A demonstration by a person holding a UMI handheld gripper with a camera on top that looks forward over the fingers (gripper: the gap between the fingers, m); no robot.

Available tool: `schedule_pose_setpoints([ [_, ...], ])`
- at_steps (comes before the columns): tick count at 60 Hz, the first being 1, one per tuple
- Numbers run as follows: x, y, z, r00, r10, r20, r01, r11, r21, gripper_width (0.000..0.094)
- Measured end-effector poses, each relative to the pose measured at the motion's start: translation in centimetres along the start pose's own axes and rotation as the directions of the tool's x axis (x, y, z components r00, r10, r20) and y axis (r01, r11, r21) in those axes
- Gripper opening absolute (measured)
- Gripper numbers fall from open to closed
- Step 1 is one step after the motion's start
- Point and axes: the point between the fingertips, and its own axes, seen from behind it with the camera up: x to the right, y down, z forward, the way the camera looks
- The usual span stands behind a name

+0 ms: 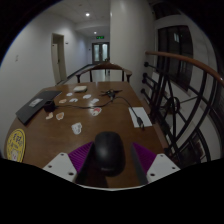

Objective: Arrange mouse

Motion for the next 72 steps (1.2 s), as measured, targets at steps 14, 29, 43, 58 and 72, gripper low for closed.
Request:
schedule_pose_setpoints([
  [14, -0.2, -0.7, 0.9, 0.999, 0.045, 0.029, -0.045, 0.999, 0.001, 0.0339],
  [29, -7.0, -10.2, -10.6, 0.997, 0.074, 0.018, -0.076, 0.959, 0.275, 0.0315],
  [43, -30.4, -10.6, -17.0, 0.964, 0.061, 0.257, -0.132, 0.953, 0.271, 0.033],
  [58, -38.9, 3.6, -10.2, 0.98, -0.064, 0.19, 0.056, 0.997, 0.044, 0.0333],
  [72, -39.6, 5.7, -9.3, 0.967, -0.126, 0.222, 0.131, 0.991, -0.011, 0.0538],
])
